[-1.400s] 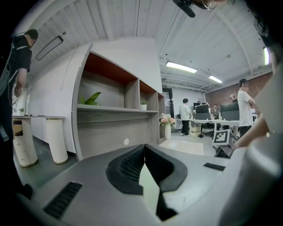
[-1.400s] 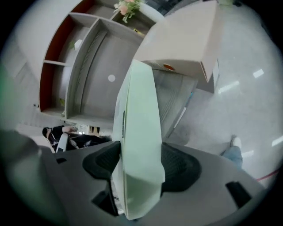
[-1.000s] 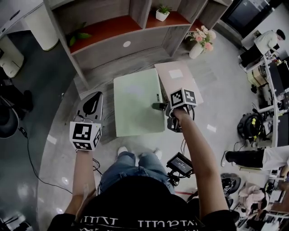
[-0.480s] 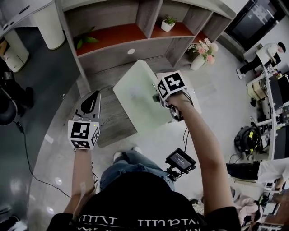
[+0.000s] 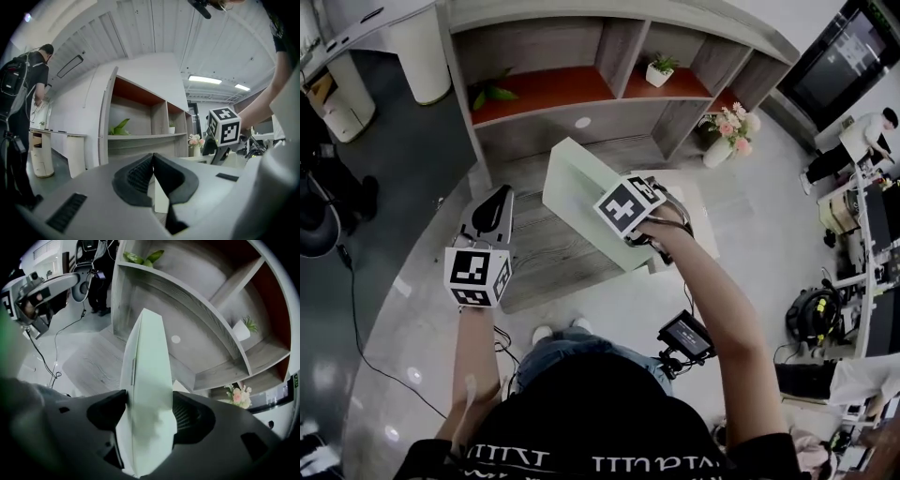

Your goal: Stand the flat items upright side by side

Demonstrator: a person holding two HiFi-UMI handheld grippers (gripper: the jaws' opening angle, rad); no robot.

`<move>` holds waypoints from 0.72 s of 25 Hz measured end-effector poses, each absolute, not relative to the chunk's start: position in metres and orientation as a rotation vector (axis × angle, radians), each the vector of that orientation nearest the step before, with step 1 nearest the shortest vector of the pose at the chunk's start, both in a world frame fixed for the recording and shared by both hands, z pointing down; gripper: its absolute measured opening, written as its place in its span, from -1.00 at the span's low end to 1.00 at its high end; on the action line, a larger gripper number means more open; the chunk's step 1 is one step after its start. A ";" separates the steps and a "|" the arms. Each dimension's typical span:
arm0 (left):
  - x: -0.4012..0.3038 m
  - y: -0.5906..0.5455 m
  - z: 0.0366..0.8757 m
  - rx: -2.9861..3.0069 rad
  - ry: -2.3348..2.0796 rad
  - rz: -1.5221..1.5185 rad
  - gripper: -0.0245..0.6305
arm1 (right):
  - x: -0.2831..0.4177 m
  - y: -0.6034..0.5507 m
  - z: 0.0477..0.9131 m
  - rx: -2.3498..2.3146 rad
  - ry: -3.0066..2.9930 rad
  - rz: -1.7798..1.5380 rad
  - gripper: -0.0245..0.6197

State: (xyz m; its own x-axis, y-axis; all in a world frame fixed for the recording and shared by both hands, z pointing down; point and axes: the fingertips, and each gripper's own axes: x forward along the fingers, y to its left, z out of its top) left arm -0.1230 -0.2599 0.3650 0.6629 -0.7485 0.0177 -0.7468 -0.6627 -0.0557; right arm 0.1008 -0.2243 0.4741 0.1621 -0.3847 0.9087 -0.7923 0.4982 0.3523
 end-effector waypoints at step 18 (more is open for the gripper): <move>-0.180 -0.235 0.374 -2.716 1.500 -0.125 -0.88 | 0.076 -0.251 0.494 0.805 -1.539 0.646 0.05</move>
State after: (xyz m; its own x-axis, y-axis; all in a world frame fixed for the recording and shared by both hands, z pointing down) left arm -0.1804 -0.2350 0.3742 0.5301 -0.8463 0.0530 -0.8434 -0.5327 -0.0703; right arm 0.0763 -0.2506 0.4938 -0.0376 -0.1263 0.9913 -0.7962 0.6032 0.0466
